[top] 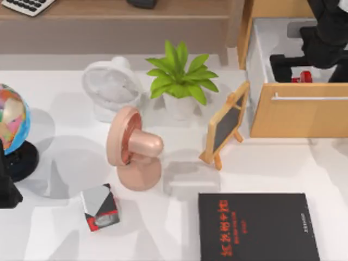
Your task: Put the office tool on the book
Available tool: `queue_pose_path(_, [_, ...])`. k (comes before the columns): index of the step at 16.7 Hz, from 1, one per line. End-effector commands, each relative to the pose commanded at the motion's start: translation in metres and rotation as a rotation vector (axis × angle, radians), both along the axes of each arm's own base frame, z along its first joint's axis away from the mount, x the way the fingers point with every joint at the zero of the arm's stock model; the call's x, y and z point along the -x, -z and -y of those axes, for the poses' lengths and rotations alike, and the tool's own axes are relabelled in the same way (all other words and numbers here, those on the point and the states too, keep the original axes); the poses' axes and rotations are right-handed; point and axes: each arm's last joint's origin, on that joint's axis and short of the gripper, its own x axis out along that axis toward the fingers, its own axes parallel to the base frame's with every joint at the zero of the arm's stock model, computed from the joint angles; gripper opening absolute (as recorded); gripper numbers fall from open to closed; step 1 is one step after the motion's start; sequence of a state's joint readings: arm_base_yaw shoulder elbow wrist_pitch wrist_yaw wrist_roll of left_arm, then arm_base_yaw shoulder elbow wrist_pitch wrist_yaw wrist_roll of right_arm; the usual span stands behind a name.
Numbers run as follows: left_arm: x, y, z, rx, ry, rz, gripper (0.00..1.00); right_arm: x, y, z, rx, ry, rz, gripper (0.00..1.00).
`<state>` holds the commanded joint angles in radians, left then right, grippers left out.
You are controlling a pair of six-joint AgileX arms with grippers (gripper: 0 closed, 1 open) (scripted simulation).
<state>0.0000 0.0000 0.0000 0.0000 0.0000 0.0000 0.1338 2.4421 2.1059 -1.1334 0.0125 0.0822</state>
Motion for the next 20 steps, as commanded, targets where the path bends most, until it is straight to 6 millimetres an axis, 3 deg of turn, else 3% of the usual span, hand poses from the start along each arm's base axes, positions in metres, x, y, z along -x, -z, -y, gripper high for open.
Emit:
queue_pose_path(3, [0.0000,0.0000,0.0000,0.000,0.000,0.000,1.00,-0.0035,0.0108,0.0008,-0.001,0.001,-0.002,1.00])
queue_pose_path(7, [0.0000,0.0000,0.0000,0.000,0.000,0.000,1.00,-0.0035,0.0108,0.0008,-0.001,0.001,-0.002,1.00])
queue_pose_path(20, [0.0000,0.0000,0.0000,0.000,0.000,0.000,1.00,-0.0035,0.0108,0.0008,-0.001,0.001,-0.002,0.02])
